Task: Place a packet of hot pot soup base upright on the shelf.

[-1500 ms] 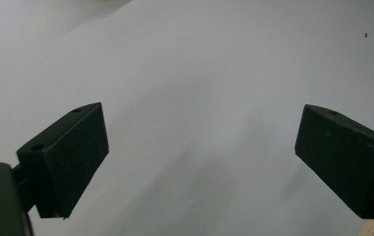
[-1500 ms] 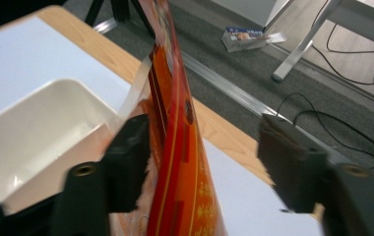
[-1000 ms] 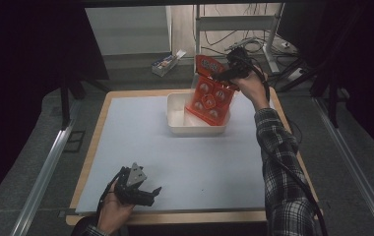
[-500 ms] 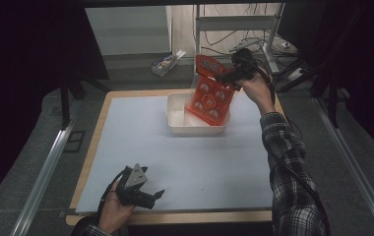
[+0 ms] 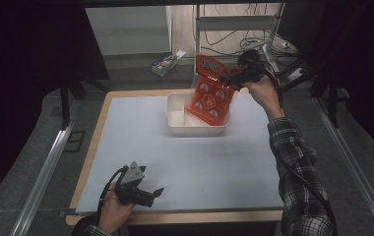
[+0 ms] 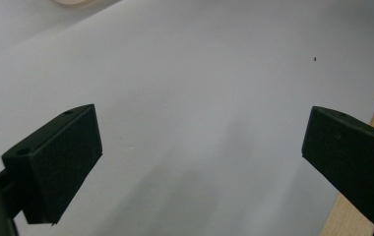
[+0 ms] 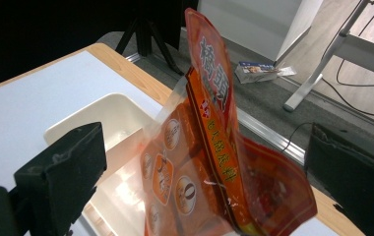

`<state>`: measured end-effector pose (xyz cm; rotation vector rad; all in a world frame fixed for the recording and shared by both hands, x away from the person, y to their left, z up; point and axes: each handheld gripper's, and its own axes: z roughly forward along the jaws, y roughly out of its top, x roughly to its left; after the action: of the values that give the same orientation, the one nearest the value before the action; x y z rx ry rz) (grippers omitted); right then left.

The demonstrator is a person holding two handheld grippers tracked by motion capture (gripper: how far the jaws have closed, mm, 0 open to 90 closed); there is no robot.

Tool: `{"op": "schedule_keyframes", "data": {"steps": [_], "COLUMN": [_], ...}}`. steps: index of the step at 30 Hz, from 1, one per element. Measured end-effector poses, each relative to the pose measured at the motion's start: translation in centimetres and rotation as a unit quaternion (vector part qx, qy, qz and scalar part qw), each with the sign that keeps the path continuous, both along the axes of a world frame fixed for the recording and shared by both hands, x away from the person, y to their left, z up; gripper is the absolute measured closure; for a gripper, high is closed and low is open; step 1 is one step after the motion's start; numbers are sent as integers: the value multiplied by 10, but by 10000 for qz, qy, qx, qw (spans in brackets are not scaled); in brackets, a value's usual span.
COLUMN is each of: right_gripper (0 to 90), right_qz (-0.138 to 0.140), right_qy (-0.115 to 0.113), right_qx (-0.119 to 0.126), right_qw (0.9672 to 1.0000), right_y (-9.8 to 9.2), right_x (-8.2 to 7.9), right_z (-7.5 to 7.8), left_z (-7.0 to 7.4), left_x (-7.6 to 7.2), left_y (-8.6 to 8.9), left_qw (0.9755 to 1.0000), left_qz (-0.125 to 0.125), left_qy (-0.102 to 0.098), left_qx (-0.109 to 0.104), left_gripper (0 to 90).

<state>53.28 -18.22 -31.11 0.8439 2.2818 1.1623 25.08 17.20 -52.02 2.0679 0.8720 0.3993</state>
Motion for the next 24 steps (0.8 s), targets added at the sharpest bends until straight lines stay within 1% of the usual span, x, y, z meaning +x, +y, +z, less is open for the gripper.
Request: {"op": "schedule_keyframes", "data": {"steps": [1,5,6,11,13,16,18,24], "right_gripper": [20,20,20,20,20,20,20,20], "right_qz": [4,4,15,68,87,139,180,257], "right_qy": [-17,-35,-49,-71,-43,-16,-3,49], "right_qx": [-2,31,38,82,80,79,81,95], "right_qw": [10000,10000,10000,9999,9999,9999,9998,9996], "right_y": [-1,-3,-4,-7,-8,-9,-9,-11], "right_x": [-2,-10,-12,-21,-25,-30,-34,-44], "right_z": [0,-1,-1,-5,-7,-12,-15,-24], "left_z": [0,-1,-1,-1,-1,0,1,2], "left_x": [0,-1,-1,-1,-1,-1,-2,-3], "left_y": [0,-3,-4,-4,-3,-3,-3,-4], "left_qw": [10000,9998,9998,9998,9999,9999,9998,9997], "left_qz": [0,-63,-63,-52,-33,-2,19,47], "left_qy": [0,-45,-54,-61,-62,-79,-124,-151], "left_qx": [0,160,172,177,99,116,144,192], "left_gripper": [14,3,2,3,4,4,4,7]}}
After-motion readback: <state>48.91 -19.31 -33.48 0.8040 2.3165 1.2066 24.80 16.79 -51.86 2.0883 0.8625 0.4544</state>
